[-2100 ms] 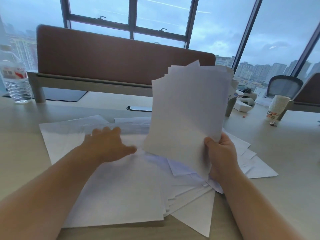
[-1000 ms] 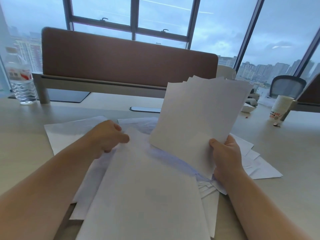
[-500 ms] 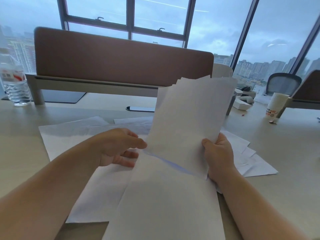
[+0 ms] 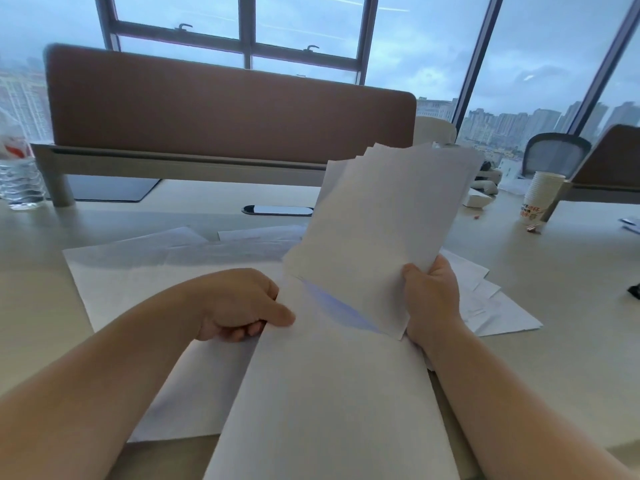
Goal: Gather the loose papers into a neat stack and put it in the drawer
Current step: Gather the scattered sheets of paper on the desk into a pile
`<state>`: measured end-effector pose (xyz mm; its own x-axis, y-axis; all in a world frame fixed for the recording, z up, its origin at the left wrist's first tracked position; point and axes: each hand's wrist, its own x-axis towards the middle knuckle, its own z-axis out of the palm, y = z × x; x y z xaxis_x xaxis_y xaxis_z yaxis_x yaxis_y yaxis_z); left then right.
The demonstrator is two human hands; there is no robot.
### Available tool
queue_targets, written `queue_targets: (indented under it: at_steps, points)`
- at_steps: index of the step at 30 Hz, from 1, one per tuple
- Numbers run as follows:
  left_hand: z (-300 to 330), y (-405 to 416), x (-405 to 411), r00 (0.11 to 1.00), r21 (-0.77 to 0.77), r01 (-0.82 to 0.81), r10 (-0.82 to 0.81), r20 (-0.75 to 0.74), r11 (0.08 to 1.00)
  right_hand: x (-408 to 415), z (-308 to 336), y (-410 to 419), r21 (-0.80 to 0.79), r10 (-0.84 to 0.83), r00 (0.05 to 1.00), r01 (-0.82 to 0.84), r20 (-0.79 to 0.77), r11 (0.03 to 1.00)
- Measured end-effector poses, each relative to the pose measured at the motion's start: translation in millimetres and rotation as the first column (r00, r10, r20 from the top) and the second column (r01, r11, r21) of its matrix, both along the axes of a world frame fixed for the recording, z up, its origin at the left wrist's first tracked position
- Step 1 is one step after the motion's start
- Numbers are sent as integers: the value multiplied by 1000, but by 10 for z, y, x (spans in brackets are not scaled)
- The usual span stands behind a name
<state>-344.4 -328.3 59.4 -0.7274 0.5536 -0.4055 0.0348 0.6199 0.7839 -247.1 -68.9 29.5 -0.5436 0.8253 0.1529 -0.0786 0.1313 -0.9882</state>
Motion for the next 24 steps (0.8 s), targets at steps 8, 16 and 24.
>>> queue_targets:
  at_steps: [8, 16, 24]
  points:
    - [-31, -116, -302, 885, 264, -286, 360, -296, 921, 13, 41, 21, -150, 15, 993, -33, -119, 988]
    - [3, -94, -357, 857, 713, -390, 512, 51, 582, -13, -11, -59, -71, 185, 981, -189, -63, 979]
    - [153, -41, -132, 934, 801, -346, 260, 245, 488, 0, -39, -130, 47, 311, 949, -314, 53, 948]
